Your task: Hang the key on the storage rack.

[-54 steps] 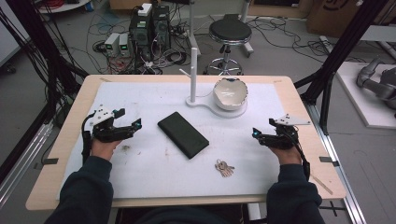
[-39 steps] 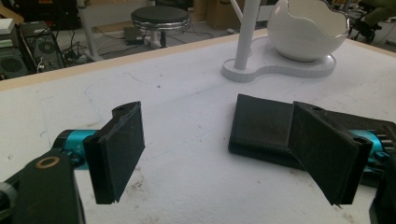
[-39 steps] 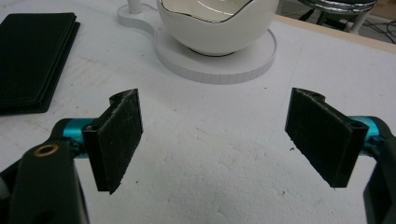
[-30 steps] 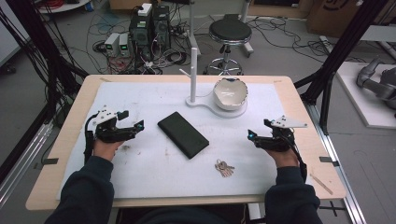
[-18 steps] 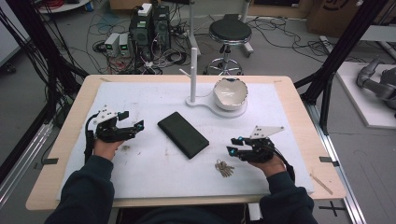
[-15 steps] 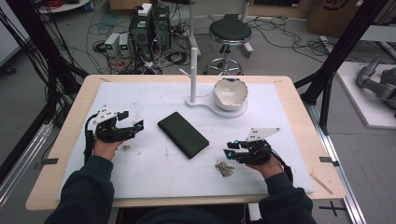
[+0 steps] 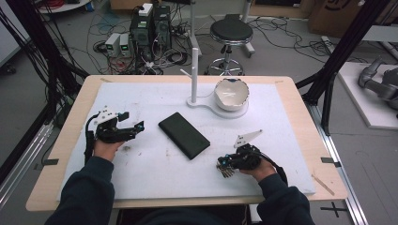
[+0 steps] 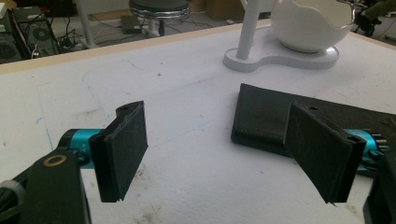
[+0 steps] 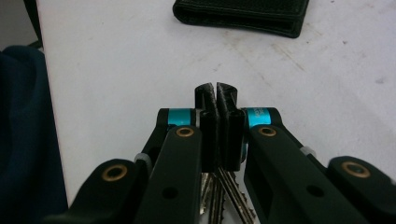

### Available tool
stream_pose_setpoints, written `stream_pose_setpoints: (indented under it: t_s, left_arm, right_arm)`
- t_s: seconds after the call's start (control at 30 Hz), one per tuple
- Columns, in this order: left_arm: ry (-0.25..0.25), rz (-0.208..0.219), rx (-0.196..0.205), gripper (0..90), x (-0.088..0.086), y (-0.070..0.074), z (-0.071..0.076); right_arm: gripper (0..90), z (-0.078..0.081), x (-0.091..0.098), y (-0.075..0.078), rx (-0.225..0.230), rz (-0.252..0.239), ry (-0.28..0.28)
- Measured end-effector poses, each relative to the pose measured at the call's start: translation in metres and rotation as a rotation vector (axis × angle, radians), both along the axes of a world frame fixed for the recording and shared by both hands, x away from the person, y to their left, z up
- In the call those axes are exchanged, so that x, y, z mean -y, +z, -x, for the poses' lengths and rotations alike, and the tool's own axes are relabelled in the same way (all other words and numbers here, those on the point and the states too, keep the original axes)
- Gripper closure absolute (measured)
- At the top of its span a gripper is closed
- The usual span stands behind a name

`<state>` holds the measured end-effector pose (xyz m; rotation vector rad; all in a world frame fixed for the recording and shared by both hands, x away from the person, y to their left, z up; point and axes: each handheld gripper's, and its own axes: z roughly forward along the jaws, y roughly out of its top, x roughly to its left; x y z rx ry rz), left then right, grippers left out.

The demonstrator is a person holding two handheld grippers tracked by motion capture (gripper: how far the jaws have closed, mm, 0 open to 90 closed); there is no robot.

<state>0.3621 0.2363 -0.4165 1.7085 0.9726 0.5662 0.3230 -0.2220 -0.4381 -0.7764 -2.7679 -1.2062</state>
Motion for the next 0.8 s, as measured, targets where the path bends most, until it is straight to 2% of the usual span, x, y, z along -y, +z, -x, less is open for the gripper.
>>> stream_pose_setpoints:
  t_s: [0.07, 0.13, 0.17, 0.2, 0.23, 0.27, 0.3, 0.33, 0.37, 0.4, 0.47, 0.5, 0.53, 0.57, 0.6, 0.63, 0.67, 0.7, 0.73, 0.77, 0.8]
  left_arm:
    - [0.0, 0.0, 0.001, 21.6, 0.0, 0.0, 0.0]
    - [0.003, 0.001, 0.001, 21.8, 0.0, 0.0, 0.0]
    - [0.003, 0.001, 0.001, 21.8, 0.0, 0.0, 0.0]
    - [0.005, 0.0, 0.0, 21.8, 0.0, 0.0, 0.0]
    - [0.005, 0.0, 0.0, 21.8, 0.0, 0.0, 0.0]
    - [0.006, -0.002, -0.001, 21.8, 0.0, 0.0, 0.0]
    - [0.006, -0.002, -0.001, 21.8, 0.0, 0.0, 0.0]
    - [0.005, -0.002, -0.002, 21.9, 0.0, 0.0, 0.0]
    - [0.005, -0.002, -0.002, 21.9, 0.0, 0.0, 0.0]
    - [0.006, -0.004, -0.004, 21.9, 0.0, 0.0, 0.0]
    - [0.007, -0.004, -0.006, 21.9, 0.0, 0.0, 0.0]
    - [0.007, -0.004, -0.006, 21.9, 0.0, 0.0, 0.0]
    - [0.007, -0.002, -0.006, 21.9, -0.001, -0.001, -0.001]
    - [0.007, -0.002, -0.006, 21.9, -0.001, -0.001, -0.001]
    - [0.006, -0.002, -0.006, 21.9, -0.001, -0.001, 0.0]
    - [0.006, -0.002, -0.006, 21.9, -0.001, -0.001, 0.0]
    - [0.006, -0.003, -0.005, 21.9, -0.001, 0.0, 0.0]
    - [0.006, -0.003, -0.005, 22.4, -0.001, 0.0, 0.0]
    - [0.005, -0.001, -0.007, 22.6, -0.001, 0.0, 0.0]
    - [0.005, -0.001, -0.007, 22.6, -0.001, 0.0, 0.0]
    - [0.005, -0.001, -0.007, 22.6, -0.001, 0.0, 0.0]
  right_arm:
    - [89.2, 0.001, 0.0, 0.0, 0.006, 0.002, 0.002]
    - [89.7, 0.003, 0.001, 0.005, 0.051, -0.013, 0.005]
    - [89.7, 0.003, 0.001, 0.005, 0.051, -0.013, 0.005]
    - [89.8, 0.003, 0.003, 0.01, 0.082, -0.045, -0.011]
    - [89.8, 0.003, 0.003, 0.01, 0.082, -0.045, -0.011]
    - [90.0, 0.002, 0.005, 0.014, 0.116, -0.07, -0.029]
    - [90.0, 0.002, 0.005, 0.014, 0.116, -0.07, -0.029]
    - [90.0, 0.0, 0.008, 0.02, 0.141, -0.106, -0.054]
    - [90.0, 0.0, 0.008, 0.02, 0.141, -0.106, -0.054]
    - [90.0, -0.003, 0.008, 0.028, 0.179, -0.131, -0.08]
    - [90.0, -0.005, 0.006, 0.035, 0.21, -0.148, -0.096]
    - [90.0, -0.005, 0.006, 0.035, 0.21, -0.148, -0.096]
    - [90.0, -0.011, 0.002, 0.044, 0.247, -0.173, -0.106]
    - [90.0, -0.011, 0.002, 0.044, 0.247, -0.173, -0.106]
    - [90.0, -0.019, -0.005, 0.055, 0.287, -0.185, -0.114]
    - [90.0, -0.019, -0.005, 0.055, 0.287, -0.185, -0.114]
    - [90.0, -0.03, -0.011, 0.067, 0.317, -0.202, -0.137]
    - [90.0, -0.03, -0.011, 0.067, 0.317, -0.202, -0.137]
    - [90.0, -0.042, -0.017, 0.079, 0.348, -0.208, -0.152]
    - [90.0, -0.042, -0.017, 0.079, 0.348, -0.208, -0.152]
    - [90.0, -0.053, -0.023, 0.091, 0.365, -0.208, -0.162]
